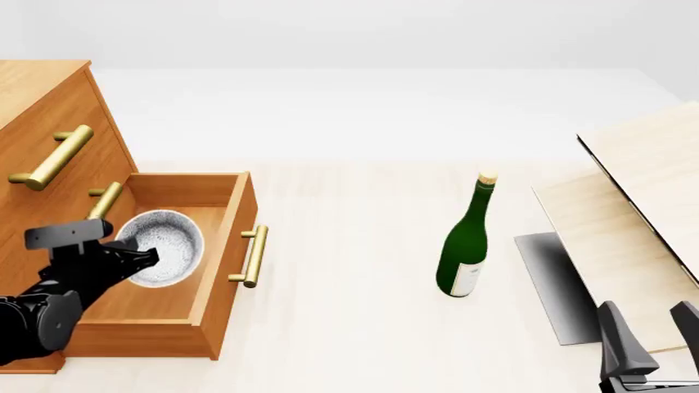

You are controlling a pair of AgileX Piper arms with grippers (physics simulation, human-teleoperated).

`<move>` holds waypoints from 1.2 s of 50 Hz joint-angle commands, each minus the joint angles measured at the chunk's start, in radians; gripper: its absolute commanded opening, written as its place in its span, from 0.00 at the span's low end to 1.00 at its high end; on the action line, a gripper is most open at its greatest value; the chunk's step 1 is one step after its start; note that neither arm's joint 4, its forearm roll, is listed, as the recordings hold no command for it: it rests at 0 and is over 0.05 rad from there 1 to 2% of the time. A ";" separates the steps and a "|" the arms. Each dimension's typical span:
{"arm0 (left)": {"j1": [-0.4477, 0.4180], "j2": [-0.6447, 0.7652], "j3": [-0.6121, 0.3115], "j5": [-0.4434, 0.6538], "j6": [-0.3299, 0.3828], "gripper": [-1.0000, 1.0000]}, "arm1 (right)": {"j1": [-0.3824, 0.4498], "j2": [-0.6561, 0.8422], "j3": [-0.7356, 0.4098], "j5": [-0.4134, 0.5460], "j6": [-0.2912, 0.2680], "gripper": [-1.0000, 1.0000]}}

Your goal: Put the bowl in the bottom drawer of the cabinet and close it.

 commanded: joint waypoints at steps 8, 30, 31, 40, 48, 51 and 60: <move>0.017 0.036 0.004 -0.031 0.012 0.00 | 0.000 0.000 0.000 0.000 0.000 1.00; 0.028 0.065 0.013 -0.058 0.020 0.00 | 0.000 0.000 0.000 0.000 0.000 1.00; 0.027 0.068 0.013 -0.060 0.020 0.00 | 0.000 0.000 0.000 0.000 0.000 1.00; 0.029 0.082 0.014 -0.070 0.024 0.00 | 0.000 0.000 0.000 0.000 0.000 1.00; 0.030 0.098 0.018 -0.082 0.027 0.00 | 0.000 0.000 0.000 0.000 0.000 1.00; 0.031 0.100 0.017 -0.082 0.029 0.00 | 0.000 0.000 0.000 0.000 0.000 1.00; 0.042 0.108 0.013 -0.077 0.029 1.00 | 0.000 0.000 0.000 0.000 0.000 1.00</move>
